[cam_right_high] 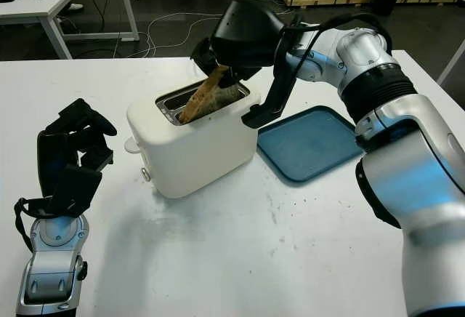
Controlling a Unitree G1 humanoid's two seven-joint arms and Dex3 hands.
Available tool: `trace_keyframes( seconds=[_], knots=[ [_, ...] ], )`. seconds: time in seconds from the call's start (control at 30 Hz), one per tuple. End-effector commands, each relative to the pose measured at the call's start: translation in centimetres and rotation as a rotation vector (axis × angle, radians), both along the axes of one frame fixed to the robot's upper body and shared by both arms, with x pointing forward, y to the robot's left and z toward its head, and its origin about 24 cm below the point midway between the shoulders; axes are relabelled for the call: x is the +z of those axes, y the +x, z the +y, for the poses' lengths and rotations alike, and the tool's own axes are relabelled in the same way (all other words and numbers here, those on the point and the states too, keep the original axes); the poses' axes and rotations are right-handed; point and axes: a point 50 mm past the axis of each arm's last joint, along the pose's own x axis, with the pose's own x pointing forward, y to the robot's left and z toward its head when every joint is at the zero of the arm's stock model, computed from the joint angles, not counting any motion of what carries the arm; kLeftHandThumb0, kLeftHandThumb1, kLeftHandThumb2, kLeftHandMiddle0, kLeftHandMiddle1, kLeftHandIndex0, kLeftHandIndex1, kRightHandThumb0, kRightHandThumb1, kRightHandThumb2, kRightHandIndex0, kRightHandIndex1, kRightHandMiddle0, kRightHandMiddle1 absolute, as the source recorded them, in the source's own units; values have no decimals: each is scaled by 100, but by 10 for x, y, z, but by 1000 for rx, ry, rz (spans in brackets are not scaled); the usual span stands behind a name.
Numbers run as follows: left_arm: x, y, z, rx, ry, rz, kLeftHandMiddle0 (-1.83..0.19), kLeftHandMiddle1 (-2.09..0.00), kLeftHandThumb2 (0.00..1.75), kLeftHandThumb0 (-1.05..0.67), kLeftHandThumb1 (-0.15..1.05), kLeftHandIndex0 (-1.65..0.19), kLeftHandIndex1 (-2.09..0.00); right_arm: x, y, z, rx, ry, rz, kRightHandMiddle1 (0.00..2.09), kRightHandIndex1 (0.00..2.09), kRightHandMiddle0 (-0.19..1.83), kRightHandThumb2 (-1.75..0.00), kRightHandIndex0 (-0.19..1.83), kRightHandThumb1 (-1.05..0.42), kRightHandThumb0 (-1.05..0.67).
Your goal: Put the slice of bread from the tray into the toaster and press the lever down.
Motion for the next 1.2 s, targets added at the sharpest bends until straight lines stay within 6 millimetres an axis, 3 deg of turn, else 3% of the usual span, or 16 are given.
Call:
trace_keyframes(
  seconds=[0.0, 0.13, 0.3, 0.33, 0.4, 0.47, 0.53, 0.57, 0.67, 0.8, 1.0, 1.17],
  knots=[
    [3, 1, -1, 2, 4, -22, -109, -175, 105, -6, 87, -70, -175, -9, -2, 1, 11, -27, 32, 175, 175, 87, -38, 115, -92, -52],
    [3, 1, -1, 8, 2, -22, -109, -175, 104, -6, 86, -70, -175, -12, 0, -1, -28, -69, 61, 175, 175, 86, -42, 114, -92, -56],
    [4, 1, -1, 8, 5, -23, -108, -175, 105, -5, 86, -70, -175, -15, -1, -4, -45, -96, 111, 167, 175, 84, -35, 110, -92, -63],
    [3, 1, -1, 5, 3, -24, -109, -175, 105, -5, 86, -70, -175, -16, -1, -5, -53, -113, 131, 151, 168, 83, -33, 106, -92, -69],
    [3, 1, -1, 1, 6, -24, -109, -175, 106, -5, 86, -70, -175, -17, -2, -6, -65, -127, 184, 138, 160, 75, -29, 96, -92, -75],
    [3, 2, -1, 1, 10, -22, -110, -175, 106, -5, 86, -71, -175, -16, -3, -7, -66, -135, 228, 132, 147, 56, -22, 64, -92, -79],
    [4, 2, -2, -1, 5, -20, -110, -175, 106, -6, 86, -71, -175, -15, -5, -6, -61, -136, 252, 94, 109, 57, -21, 54, -92, -81],
    [4, 2, -2, -5, 1, -21, -110, -175, 106, -6, 86, -71, -175, -14, -5, -6, -58, -129, 269, 60, 90, 61, -18, 47, -92, -81],
    [4, 2, -2, -10, 0, -21, -110, -175, 105, -6, 86, -71, -175, -10, -7, -5, -49, -120, 291, 15, 74, 58, -12, 22, -92, -82],
    [4, 2, -2, -4, 4, -25, -109, -175, 106, -5, 86, -71, -175, 0, -8, -6, -43, -104, 282, 2, 54, 39, -6, 2, -92, -84],
    [4, 2, -2, 0, 8, -19, -109, -175, 106, -5, 85, -71, -175, 28, -7, -17, -85, -12, 273, 1, 9, 17, 0, 0, -87, -88],
    [3, 2, -2, -3, 4, -24, -109, -175, 107, -6, 85, -71, -175, 44, -10, -38, -66, 236, 257, 3, 8, 20, 0, 7, -85, -81]
  ],
)
